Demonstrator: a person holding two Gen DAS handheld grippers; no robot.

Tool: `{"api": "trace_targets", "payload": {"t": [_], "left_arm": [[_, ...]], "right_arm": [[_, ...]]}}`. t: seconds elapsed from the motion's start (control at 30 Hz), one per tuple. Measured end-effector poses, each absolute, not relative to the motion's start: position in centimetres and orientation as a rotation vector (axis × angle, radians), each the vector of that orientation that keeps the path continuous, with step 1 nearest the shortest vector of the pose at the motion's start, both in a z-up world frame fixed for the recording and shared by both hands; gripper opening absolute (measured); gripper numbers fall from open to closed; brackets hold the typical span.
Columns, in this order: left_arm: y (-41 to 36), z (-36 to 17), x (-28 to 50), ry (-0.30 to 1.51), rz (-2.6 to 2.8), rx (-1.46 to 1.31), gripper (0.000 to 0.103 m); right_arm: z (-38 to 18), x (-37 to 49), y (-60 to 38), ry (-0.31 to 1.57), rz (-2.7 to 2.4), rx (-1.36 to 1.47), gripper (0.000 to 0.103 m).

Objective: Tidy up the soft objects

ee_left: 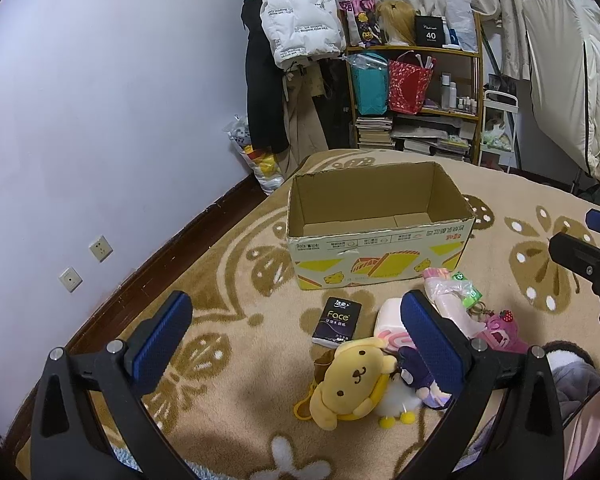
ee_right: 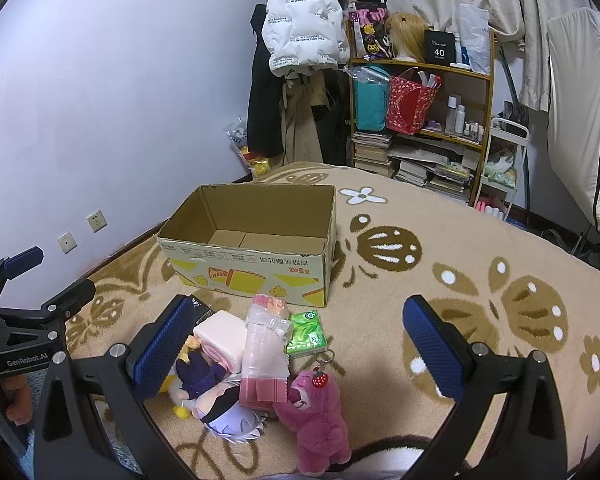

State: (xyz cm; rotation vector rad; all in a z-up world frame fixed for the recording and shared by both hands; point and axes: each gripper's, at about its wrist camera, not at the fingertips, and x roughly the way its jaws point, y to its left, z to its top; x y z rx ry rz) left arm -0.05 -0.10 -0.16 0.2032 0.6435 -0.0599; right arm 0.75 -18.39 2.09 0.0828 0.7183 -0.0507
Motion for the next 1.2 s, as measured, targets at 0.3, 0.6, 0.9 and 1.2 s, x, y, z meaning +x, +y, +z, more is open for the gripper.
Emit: {"api": "trace_targets", "payload": {"t": [0.3,0.6,0.9,1.2], "left_arm": [[-0.07,-0.42,0.04,0.648,-0.052,0.202,0.103],[-0.12,-0.56,0.07,0.649,-0.053,0.203,0.103],[-0.11,-0.56,0.09,0.649,-0.052,0.203,0.103],[-0.28,-0.70,-0.03,0.652,-0.053,0.205,0.103]], "right_arm": [[2.02,0.71,-18.38,0.720,-0.049,0.084,0.103],[1.61,0.76,-18.31,0.723,-0.049,0.087,0.103],[1.43,0.74,-18.18,0.727,-0.051,0.086,0.103],[1.42,0.76,-18.20,0.727,-0.051,0.087,0.103]]}}
